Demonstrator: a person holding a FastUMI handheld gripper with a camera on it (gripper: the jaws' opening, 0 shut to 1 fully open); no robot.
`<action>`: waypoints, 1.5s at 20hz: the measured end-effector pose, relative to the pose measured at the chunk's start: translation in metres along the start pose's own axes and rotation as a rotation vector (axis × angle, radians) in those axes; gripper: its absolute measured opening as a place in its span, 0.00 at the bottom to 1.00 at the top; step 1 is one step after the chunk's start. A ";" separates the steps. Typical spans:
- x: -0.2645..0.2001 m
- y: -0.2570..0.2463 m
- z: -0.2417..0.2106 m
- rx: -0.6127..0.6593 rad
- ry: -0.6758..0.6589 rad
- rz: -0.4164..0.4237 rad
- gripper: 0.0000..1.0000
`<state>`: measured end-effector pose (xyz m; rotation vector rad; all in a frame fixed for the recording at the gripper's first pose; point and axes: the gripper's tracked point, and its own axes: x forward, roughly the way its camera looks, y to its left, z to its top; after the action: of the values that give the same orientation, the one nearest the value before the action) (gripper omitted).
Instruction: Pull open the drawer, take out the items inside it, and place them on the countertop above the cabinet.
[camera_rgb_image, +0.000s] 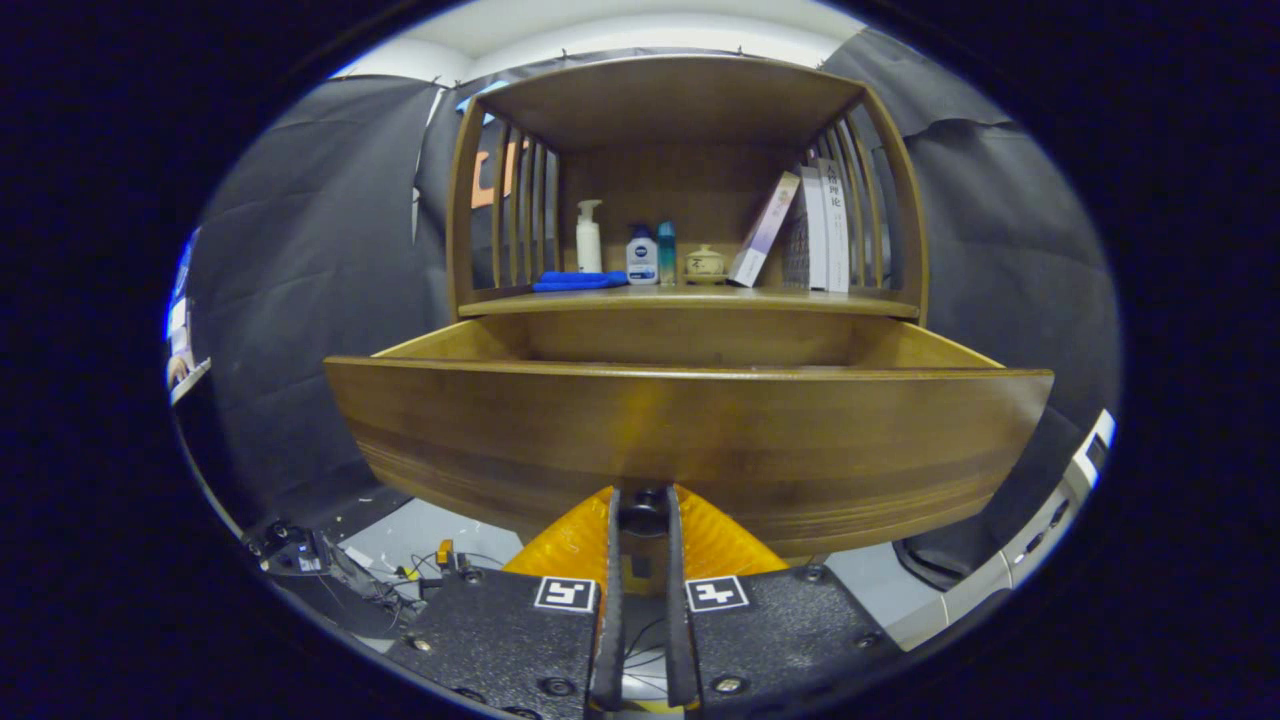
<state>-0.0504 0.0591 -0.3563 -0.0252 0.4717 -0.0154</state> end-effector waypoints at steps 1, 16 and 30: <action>-0.002 0.001 -0.002 0.000 0.005 0.001 0.20; -0.048 0.024 0.054 -0.029 0.089 0.141 0.52; 0.067 -0.029 0.081 0.019 0.514 0.117 0.82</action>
<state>0.0457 0.0302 -0.3137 0.0264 0.9862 0.0909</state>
